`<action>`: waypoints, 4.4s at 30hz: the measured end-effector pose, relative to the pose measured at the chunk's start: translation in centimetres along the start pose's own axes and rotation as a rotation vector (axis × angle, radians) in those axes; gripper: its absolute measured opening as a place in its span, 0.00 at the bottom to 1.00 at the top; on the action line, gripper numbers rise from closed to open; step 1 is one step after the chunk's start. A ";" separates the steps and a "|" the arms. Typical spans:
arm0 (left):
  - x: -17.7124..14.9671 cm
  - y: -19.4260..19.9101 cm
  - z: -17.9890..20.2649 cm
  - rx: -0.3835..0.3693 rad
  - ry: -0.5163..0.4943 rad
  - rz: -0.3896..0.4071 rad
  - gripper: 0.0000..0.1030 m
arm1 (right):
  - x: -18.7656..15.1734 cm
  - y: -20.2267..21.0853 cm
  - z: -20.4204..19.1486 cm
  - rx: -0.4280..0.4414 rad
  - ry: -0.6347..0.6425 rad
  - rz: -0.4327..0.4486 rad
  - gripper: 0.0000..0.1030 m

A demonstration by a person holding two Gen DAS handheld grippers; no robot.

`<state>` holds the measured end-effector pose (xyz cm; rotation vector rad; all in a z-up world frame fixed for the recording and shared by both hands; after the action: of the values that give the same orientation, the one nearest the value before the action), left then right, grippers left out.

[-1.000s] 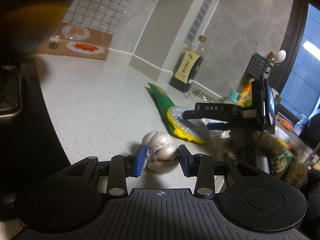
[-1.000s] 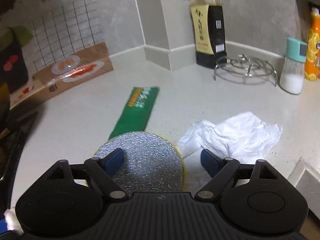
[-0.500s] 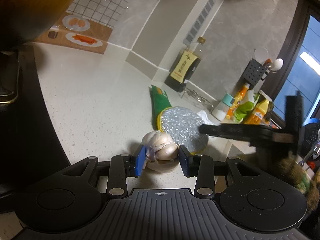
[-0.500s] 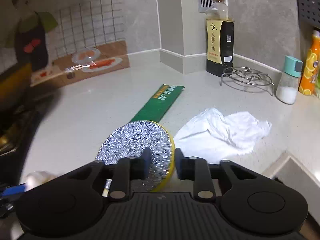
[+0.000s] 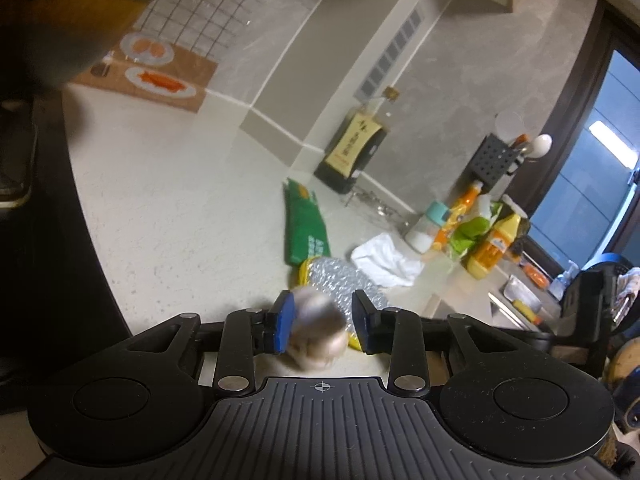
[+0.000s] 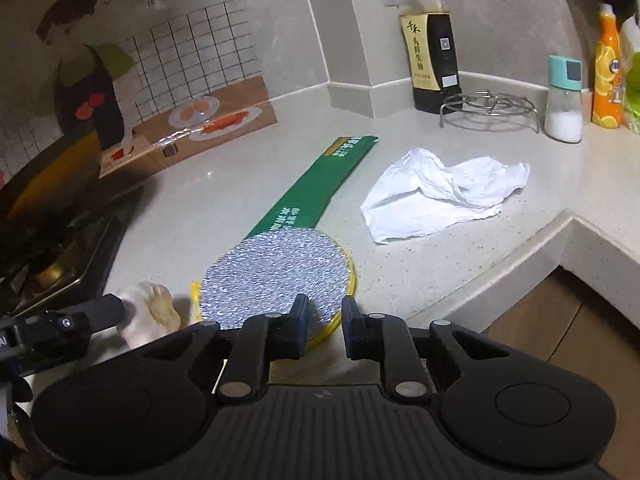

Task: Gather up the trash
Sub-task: 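Grasp the glitter sponge rim with the right gripper while the left holds the garlic, then lift the garlic and glitter sponge off the counter toward the bin with both grippers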

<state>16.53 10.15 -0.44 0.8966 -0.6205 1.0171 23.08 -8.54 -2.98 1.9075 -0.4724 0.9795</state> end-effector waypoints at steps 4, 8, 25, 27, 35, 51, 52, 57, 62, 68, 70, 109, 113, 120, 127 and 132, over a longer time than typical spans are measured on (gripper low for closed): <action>0.7 0.7 0.3 0.030 -0.010 0.031 0.35 | -0.3 0.4 0.1 0.021 -0.016 0.012 0.17; 1.3 1.0 0.0 0.055 0.003 0.049 0.35 | -0.8 1.0 0.1 0.058 -0.031 0.015 0.14; 0.0 2.1 1.6 0.179 -0.195 0.005 0.35 | -2.4 2.4 -5.4 0.152 0.163 0.078 0.19; -0.7 1.2 2.2 0.210 -0.251 -0.028 0.36 | -2.7 2.1 -5.4 0.147 0.158 0.070 0.20; -2.7 -0.9 2.7 0.185 -0.295 -0.104 0.52 | -3.7 2.6 -3.9 0.111 0.130 0.092 0.44; -2.3 -2.0 0.7 0.114 -0.085 -0.090 0.49 | -3.9 3.4 -2.7 -0.002 0.160 0.189 0.73; -2.3 -2.0 0.8 0.116 -0.092 -0.094 0.49 | -3.7 3.2 -2.6 -0.005 0.155 0.185 0.73; -1.9 -2.0 0.8 0.106 -0.088 -0.092 0.47 | -2.8 2.2 -2.6 -0.025 0.176 0.174 0.73; -0.6 -1.8 1.3 0.111 -0.126 -0.045 0.47 | -1.0 0.1 -2.5 -0.038 0.189 0.150 0.79; 0.5 -2.4 1.0 0.110 -0.116 -0.013 0.47 | 0.7 -3.3 -0.9 -0.037 0.094 0.098 0.79; 0.5 -2.7 0.8 0.105 -0.103 -0.018 0.47 | 1.0 -3.9 -0.4 -0.019 0.057 0.084 0.80; -0.7 -3.4 2.5 0.079 -0.217 -0.041 0.47 | -3.6 3.6 -1.7 -0.060 0.007 0.086 0.46; -1.2 -3.8 3.1 0.075 -0.255 -0.058 0.47 | -3.9 3.3 -1.3 -0.019 -0.055 0.068 0.52; -1.2 -3.8 3.1 0.075 -0.246 -0.052 0.47 | -4.7 2.5 -1.9 0.090 -0.119 0.023 0.52; -0.9 -3.5 2.6 0.079 -0.203 -0.040 0.47 | -4.4 5.2 -2.6 0.077 -0.031 0.081 0.27; -1.2 -3.8 3.0 0.097 -0.231 -0.055 0.47 | -4.7 6.0 -0.4 0.056 -0.098 0.080 0.27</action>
<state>19.39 6.13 -1.10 1.1213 -0.7406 0.9070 16.12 -11.60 -3.30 2.0067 -0.5873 0.9630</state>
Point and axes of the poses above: each gripper's, at about its wrist camera, not at the fingertips, and y roughly against the way its jaws point, z to its right, x to its top, the point moved 3 cm from there along -y, roughly the way its jaws point
